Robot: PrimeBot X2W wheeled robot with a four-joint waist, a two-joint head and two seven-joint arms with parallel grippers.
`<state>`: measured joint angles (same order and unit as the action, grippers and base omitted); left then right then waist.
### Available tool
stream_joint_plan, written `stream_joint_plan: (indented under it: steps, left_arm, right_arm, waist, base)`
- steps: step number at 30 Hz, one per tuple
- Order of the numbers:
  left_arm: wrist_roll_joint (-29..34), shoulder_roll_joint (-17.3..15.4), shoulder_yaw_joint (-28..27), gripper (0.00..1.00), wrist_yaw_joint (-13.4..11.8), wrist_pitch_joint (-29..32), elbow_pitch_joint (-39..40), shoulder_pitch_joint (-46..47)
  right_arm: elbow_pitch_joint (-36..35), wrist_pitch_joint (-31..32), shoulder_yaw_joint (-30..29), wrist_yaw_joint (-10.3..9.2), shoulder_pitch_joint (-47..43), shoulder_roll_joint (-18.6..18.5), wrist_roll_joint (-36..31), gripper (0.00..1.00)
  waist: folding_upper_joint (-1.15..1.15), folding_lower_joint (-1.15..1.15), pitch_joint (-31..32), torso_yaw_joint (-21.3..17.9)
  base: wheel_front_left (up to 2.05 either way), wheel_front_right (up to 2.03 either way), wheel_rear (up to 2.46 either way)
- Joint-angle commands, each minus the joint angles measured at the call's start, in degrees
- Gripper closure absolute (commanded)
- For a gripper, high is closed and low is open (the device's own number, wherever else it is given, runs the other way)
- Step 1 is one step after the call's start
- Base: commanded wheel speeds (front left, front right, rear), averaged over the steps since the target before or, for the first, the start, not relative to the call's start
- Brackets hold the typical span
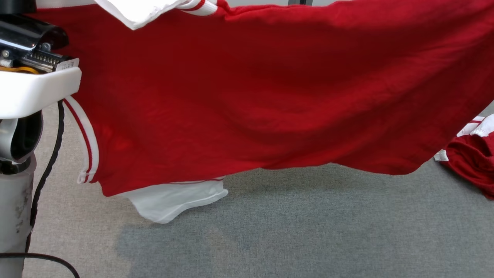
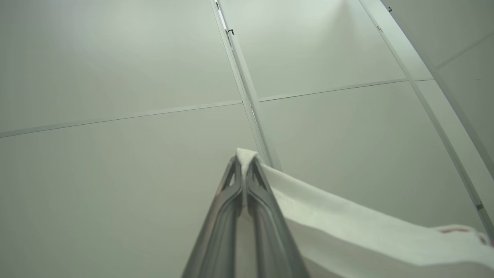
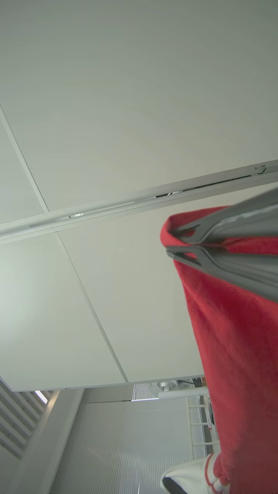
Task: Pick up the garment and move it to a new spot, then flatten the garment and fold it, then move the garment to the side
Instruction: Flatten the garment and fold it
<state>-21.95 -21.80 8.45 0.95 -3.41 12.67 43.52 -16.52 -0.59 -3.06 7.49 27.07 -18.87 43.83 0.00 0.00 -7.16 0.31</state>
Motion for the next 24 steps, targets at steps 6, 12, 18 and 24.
stream_joint_plan:
  steps: [6, 12, 18, 24]
  left_arm:
    - [-1.98, 0.67, 1.2, 1.0, 1.14, 0.87, -1.73, 2.33]
    - [-3.55, 2.54, 2.64, 1.0, 3.01, -1.31, -8.35, 7.52]
    - [-3.37, 4.48, 5.09, 1.0, 5.05, -5.34, -20.81, 18.91]
    - [-2.61, 6.03, 7.37, 1.0, 6.08, -8.81, -35.38, 32.58]
  right_arm:
    - [0.51, 2.24, 0.37, 0.01, 1.27, 1.4, -2.65, 1.0]
    - [6.56, 1.89, 3.41, 0.01, 7.52, 0.07, -6.53, 1.0]
    - [17.59, -0.96, 7.81, 0.01, 20.18, 0.04, -6.9, 1.0]
    - [31.48, -7.05, 11.97, 0.01, 36.12, 2.24, -7.79, 1.0]
  waist:
    - [0.0, 0.0, -1.16, -0.32]
    - [0.0, 0.0, -5.1, -0.45]
    - [0.0, 0.0, -9.73, -0.44]
    - [0.0, 0.0, -13.43, -0.58]
  base:
    - [0.0, 0.0, 0.0]
    - [0.0, 0.0, 0.0]
    - [0.0, 0.0, 0.0]
    - [0.0, 0.0, 0.0]
